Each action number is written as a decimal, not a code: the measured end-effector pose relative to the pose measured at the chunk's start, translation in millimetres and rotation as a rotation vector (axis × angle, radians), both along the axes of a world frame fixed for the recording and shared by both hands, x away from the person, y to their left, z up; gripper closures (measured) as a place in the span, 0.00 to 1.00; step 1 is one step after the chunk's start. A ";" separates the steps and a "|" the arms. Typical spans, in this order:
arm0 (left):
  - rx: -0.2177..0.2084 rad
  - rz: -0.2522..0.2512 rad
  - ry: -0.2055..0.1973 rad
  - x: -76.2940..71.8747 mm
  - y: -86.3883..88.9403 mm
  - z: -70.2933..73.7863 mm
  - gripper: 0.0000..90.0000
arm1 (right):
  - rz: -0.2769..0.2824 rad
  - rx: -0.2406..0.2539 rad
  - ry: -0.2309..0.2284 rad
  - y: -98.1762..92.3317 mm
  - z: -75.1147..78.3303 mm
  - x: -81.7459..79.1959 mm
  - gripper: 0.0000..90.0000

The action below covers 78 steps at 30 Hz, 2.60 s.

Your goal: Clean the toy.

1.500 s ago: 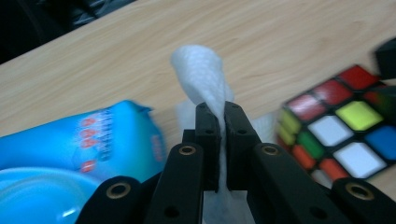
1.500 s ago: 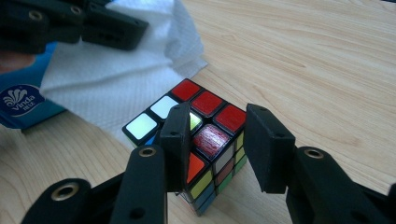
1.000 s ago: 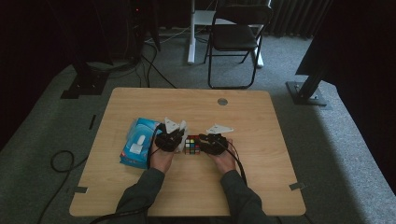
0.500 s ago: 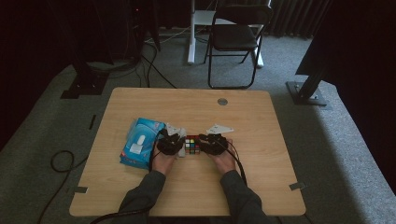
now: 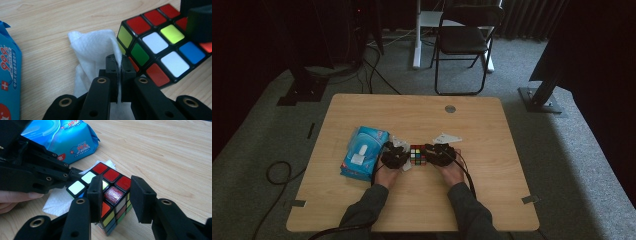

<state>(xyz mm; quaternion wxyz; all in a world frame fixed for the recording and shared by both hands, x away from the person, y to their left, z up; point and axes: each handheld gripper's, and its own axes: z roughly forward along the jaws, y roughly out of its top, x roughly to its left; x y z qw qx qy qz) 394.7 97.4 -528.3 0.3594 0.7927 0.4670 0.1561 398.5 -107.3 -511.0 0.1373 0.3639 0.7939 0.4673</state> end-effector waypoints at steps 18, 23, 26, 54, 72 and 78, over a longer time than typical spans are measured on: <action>-0.054 0.004 -0.027 -11.0 2.8 7.8 0.98 | 0.002 -0.002 0.002 -1.0 0.3 -0.4 0.72; -0.043 -0.010 -0.014 -19.6 1.2 -1.9 0.98 | -0.001 0.002 -0.002 -1.8 -0.4 -0.9 0.73; -0.033 -0.020 0.011 -18.1 1.3 -7.6 0.98 | -0.002 -0.005 -0.006 -1.1 0.0 -1.2 0.73; -0.025 -0.072 0.027 -25.3 4.3 -8.2 0.98 | -0.003 0.001 0.003 -1.6 -0.2 -0.8 0.73; 0.068 -0.021 0.044 -28.3 9.9 -3.6 0.67 | -0.020 -0.031 0.012 1.1 3.3 -0.1 0.67; 0.033 -0.043 0.066 -27.4 10.3 -4.2 0.88 | -0.046 -0.046 -0.003 7.6 6.5 -4.7 0.50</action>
